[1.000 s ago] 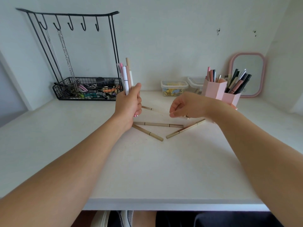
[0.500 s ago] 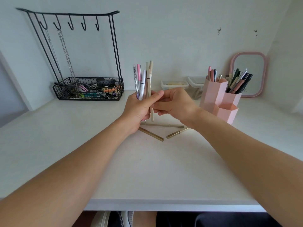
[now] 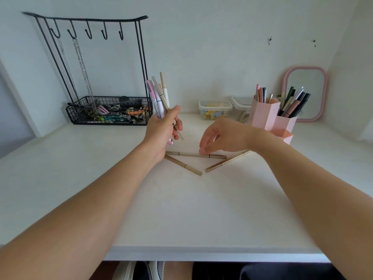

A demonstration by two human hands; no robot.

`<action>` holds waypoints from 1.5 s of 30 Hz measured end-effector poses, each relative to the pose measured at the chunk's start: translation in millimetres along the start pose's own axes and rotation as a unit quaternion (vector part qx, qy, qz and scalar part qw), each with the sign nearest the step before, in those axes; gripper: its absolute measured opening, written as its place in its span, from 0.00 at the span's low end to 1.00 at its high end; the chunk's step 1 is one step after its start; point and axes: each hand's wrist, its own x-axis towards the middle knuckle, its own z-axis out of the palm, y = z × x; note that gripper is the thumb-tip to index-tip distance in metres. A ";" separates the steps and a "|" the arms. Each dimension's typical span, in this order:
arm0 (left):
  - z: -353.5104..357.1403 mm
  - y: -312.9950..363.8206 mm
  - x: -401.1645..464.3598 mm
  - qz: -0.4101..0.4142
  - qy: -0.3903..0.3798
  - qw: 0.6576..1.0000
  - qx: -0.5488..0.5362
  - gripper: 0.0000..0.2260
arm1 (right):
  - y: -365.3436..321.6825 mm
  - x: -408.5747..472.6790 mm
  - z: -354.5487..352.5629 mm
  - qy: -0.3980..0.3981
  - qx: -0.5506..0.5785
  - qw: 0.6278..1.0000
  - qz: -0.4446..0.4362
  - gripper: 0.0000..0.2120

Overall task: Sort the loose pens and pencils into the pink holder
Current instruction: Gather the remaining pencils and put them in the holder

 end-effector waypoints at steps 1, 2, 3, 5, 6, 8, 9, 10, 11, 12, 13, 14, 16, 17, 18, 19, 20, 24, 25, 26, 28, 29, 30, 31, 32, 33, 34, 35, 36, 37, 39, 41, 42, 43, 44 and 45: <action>-0.3 0.5 0.1 -0.001 0.001 1.000 -0.001 0.15 | -0.2 0.4 1.5 -0.001 -0.008 1.000 -0.005 0.09; -0.6 0.9 0.5 -0.001 0.001 1.000 -0.004 0.15 | -1.0 0.5 2.7 -0.002 -0.016 1.000 -0.009 0.08; -0.6 1.1 0.6 -0.002 -0.002 1.000 -0.008 0.15 | -1.0 0.5 3.3 -0.004 -0.026 1.000 -0.012 0.08; -0.4 0.5 1.4 -0.004 -0.011 1.000 -0.014 0.15 | 0.4 1.3 4.1 -0.010 -0.043 0.999 -0.019 0.06; -0.3 -0.4 1.9 -0.002 -0.013 1.000 -0.011 0.15 | 0.8 1.2 4.6 -0.012 -0.050 0.998 -0.023 0.05; 0.4 -1.9 2.2 0.005 -0.010 1.000 0.002 0.15 | 1.7 1.2 5.1 -0.013 -0.061 0.998 -0.027 0.03; 0.7 -2.0 2.1 0.006 -0.005 1.000 0.004 0.15 | 2.4 1.7 5.0 -0.010 -0.066 0.997 -0.027 0.02; 0.7 -1.9 2.2 0.005 0.004 1.000 0.006 0.15 | 2.7 2.1 5.0 -0.006 -0.073 0.997 -0.026 0.02; 0.8 -1.1 2.1 0.002 0.015 1.000 0.011 0.16 | 3.4 2.1 4.7 -0.001 -0.079 0.997 -0.026 0.01; 0.1 -0.6 2.6 -0.002 0.028 0.999 0.016 0.16 | 4.0 2.2 4.0 0.005 -0.082 0.996 -0.023 0.01; -0.5 -0.3 3.3 -0.006 0.038 0.999 0.019 0.16 | 5.4 2.8 3.0 0.011 -0.083 0.996 -0.017 0.01; -1.0 -0.2 4.1 -0.010 0.041 0.999 0.012 0.16 | 6.8 3.3 2.2 0.016 -0.083 0.996 -0.010 0.02; -1.1 -0.5 5.0 -0.014 0.025 0.999 -0.028 0.16 | 9.7 4.7 0.9 0.024 -0.084 0.996 0.005 0.03; -0.7 -1.1 5.1 -0.015 0.010 0.999 -0.046 0.16 | 10.9 5.4 0.4 0.028 -0.081 0.996 0.010 0.03; -0.5 -2.5 4.6 -0.017 -0.004 0.999 -0.049 0.16 | 11.6 5.5 0.2 0.030 -0.077 0.997 0.012 0.03; 0.1 -3.3 3.8 -0.019 -0.017 0.999 -0.044 0.16 | 12.4 6.0 -0.3 0.033 -0.073 0.997 0.013 0.03; 0.2 -4.4 2.9 -0.022 -0.027 0.999 -0.038 0.16 | 12.6 6.1 -0.2 0.035 -0.070 0.997 0.014 0.03; 2.0 -5.0 0.6 -0.032 -0.046 0.998 -0.027 0.20 | 13.9 8.0 -1.5 0.038 -0.041 0.998 0.016 0.05; 2.8 -4.8 0.1 -0.032 -0.051 0.998 -0.027 0.20 | 14.0 8.4 -1.6 0.036 -0.015 0.999 0.017 0.05; 3.8 -5.0 -0.5 -0.030 -0.058 0.998 -0.026 0.20 | 13.6 8.2 -1.5 0.037 0.021 0.999 0.017 0.04; 5.6 -5.3 -2.1 -0.026 -0.074 0.997 -0.021 0.18 | 11.4 7.3 -2.1 0.055 0.109 0.992 0.011 0.06; 6.2 -5.6 -2.8 -0.026 -0.081 0.996 -0.019 0.17 | 9.8 7.0 -2.6 0.071 0.159 0.985 0.008 0.08; 6.7 -5.9 -3.4 -0.027 -0.085 0.996 -0.021 0.17 | 7.5 6.2 -3.3 0.088 0.213 0.973 0.004 0.10; 7.2 -6.3 -4.0 -0.029 -0.087 0.995 -0.029 0.18 | 5.2 5.9 -3.9 0.106 0.264 0.959 -0.001 0.10; 7.4 -6.2 -4.5 -0.028 -0.089 0.995 -0.037 0.19 | 2.9 5.6 -4.0 0.122 0.305 0.944 -0.005 0.10; 7.6 -5.9 -5.3 -0.025 -0.093 0.994 -0.042 0.19 | 1.0 5.3 -3.4 0.135 0.334 0.933 -0.008 0.10; 7.4 -5.9 -6.0 -0.021 -0.096 0.994 -0.043 0.19 | -1.4 4.8 -1.8 0.142 0.352 0.925 -0.011 0.10; 7.4 -5.8 -6.8 -0.015 -0.101 0.994 -0.045 0.18 | -3.3 4.8 1.0 0.144 0.361 0.921 -0.016 0.11; 7.3 -5.6 -7.8 -0.009 -0.105 0.993 -0.046 0.17 | -5.8 4.4 4.6 0.140 0.363 0.921 -0.023 0.12; 7.1 -5.6 -8.4 -0.002 -0.109 0.993 -0.047 0.16 | -8.2 4.6 8.9 0.135 0.359 0.923 -0.031 0.13; 6.8 -5.9 -9.4 0.009 -0.109 0.993 -0.036 0.15 | -13.9 5.6 19.4 0.125 0.347 0.928 -0.049 0.12; 7.1 -6.9 -9.7 0.017 -0.102 0.995 -0.014 0.13 | -18.4 7.2 29.1 0.124 0.350 0.926 -0.063 0.11; 7.5 -7.2 -9.3 0.018 -0.094 0.995 -0.005 0.11 | -19.3 8.4 32.6 0.128 0.358 0.923 -0.066 0.11; 8.0 -8.1 -8.3 0.017 -0.084 0.996 0.002 0.10 | -19.1 10.1 35.3 0.133 0.365 0.919 -0.067 0.11; 8.4 -8.9 -7.2 0.014 -0.074 0.997 0.008 0.11 | -18.6 11.1 36.4 0.136 0.370 0.917 -0.066 0.10; 8.6 -9.7 -6.0 0.011 -0.066 0.998 0.015 0.12 | -17.4 12.2 36.6 0.136 0.373 0.915 -0.065 0.09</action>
